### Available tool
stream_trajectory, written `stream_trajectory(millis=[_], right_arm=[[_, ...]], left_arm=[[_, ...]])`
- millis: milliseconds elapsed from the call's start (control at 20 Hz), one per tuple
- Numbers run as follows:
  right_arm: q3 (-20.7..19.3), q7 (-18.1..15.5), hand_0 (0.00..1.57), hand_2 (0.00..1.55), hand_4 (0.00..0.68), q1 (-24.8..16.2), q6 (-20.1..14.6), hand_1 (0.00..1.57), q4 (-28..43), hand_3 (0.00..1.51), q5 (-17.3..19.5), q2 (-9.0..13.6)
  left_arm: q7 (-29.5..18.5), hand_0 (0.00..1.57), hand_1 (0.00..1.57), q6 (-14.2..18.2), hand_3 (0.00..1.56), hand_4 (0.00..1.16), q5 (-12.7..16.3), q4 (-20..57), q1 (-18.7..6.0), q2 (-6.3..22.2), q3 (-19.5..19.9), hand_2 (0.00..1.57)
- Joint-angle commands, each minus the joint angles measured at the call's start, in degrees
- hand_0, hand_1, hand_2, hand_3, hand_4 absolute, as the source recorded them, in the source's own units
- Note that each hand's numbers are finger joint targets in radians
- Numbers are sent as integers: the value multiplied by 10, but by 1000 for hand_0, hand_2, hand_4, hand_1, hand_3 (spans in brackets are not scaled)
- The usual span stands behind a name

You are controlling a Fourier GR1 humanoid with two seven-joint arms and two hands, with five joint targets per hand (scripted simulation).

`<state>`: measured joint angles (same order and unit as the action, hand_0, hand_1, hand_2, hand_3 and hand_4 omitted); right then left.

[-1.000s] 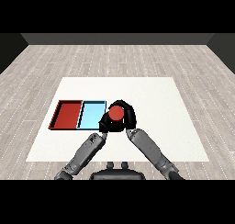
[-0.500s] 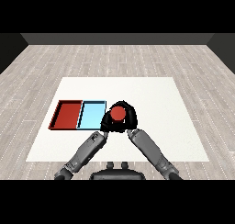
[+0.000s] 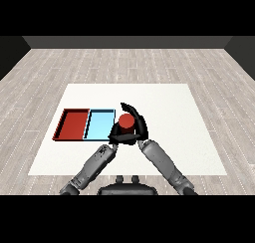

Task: Pick the red can and put it in the red box

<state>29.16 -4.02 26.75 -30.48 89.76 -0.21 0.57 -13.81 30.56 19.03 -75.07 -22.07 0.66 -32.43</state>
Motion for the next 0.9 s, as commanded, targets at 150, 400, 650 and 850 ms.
stream_trajectory(millis=[150,400,650,850], right_arm=[[-6,27,0,0,0,-18,-24,0,32,0,13,-6],[-40,40,0,0,0,-15,-10,0,29,0,38,-2],[-65,48,0,0,0,-39,17,0,94,0,29,3],[-118,4,0,0,0,-56,57,0,89,0,-5,12]], left_arm=[[-34,1571,1571,-7,1502,1133,2,33,-3,-6,2,1571],[-2,1571,1571,6,1496,1139,-10,-10,-2,-6,1,1571],[3,1571,1571,-11,1483,1136,-47,-29,24,-5,16,1571],[-25,1571,1571,-4,1477,1136,-24,15,6,-6,22,1571]])
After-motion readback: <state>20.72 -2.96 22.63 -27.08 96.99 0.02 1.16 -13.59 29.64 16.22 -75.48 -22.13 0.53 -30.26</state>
